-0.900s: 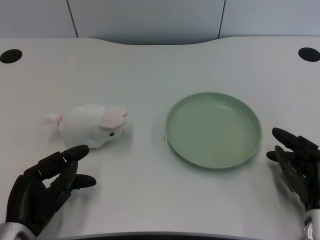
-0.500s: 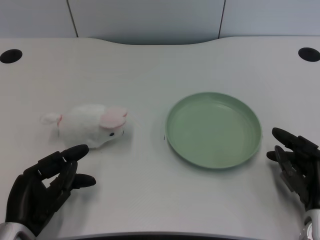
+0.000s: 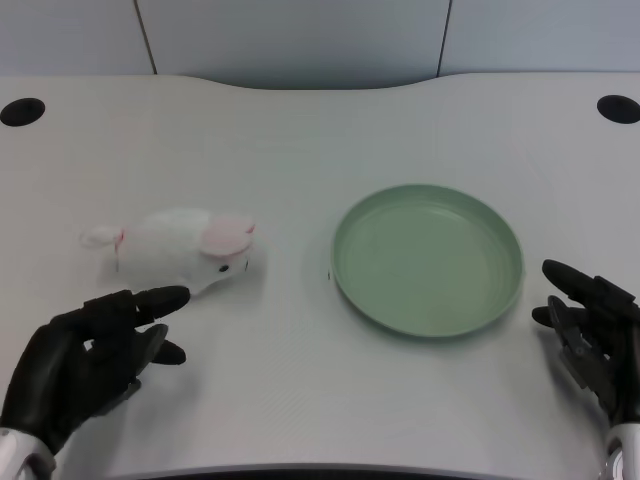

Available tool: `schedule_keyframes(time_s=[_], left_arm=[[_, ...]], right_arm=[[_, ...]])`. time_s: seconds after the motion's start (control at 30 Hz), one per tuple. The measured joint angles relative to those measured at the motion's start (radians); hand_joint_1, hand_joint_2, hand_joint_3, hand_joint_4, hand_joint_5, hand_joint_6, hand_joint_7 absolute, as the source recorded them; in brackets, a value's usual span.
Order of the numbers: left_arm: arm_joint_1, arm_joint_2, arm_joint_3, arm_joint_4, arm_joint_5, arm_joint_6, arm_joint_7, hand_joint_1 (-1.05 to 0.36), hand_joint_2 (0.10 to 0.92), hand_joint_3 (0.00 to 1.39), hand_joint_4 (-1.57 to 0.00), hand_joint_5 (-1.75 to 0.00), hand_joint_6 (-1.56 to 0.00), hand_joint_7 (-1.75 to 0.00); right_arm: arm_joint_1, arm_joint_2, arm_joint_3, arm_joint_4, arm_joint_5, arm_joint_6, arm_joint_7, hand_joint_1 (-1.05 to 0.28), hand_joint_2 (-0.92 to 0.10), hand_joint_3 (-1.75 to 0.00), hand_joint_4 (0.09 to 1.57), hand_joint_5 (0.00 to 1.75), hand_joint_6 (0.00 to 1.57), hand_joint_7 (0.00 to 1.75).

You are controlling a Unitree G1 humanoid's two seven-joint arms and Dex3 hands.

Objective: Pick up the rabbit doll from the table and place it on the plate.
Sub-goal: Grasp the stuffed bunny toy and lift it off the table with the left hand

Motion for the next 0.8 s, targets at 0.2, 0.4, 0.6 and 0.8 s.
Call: schedule_keyframes(time_s=[0.2, 0.4, 0.6, 0.8], left_arm=[[-0.142, 0.175, -0.052, -0.015, 0.173, -0.127, -0.022, -0.63, 0.921, 0.17, -0.45, -1.21, -0.82, -0.02], [-0.295, 0.303, -0.122, -0.011, 0.369, -0.152, -0.008, -0.71, 0.921, 0.07, -0.24, -1.01, -0.59, 0.0], [-0.427, 0.393, -0.235, 0.038, 0.614, -0.156, 0.034, -0.86, 0.921, 0.03, -0.1, -0.26, -0.25, 0.0], [-0.603, 0.435, -0.363, 0.16, 0.799, -0.121, 0.06, -1.03, 0.913, 0.05, 0.0, -0.02, -0.08, 0.0]], right_arm=[[0.007, 0.0, 0.015, -0.008, -0.003, 0.002, 0.014, -0.35, -0.92, -0.32, 0.62, 0.89, 0.91, 0.0], [0.009, 0.01, 0.019, -0.014, -0.001, 0.002, -0.01, -0.31, -0.92, -0.31, 0.64, 0.89, 0.93, 0.01], [0.012, 0.021, 0.019, -0.017, 0.0, 0.0, -0.015, -0.31, -0.92, -0.31, 0.64, 0.89, 0.94, 0.02], [0.019, 0.023, 0.023, -0.027, -0.001, 0.0, -0.017, -0.33, -0.92, -0.33, 0.62, 0.88, 0.91, 0.0]])
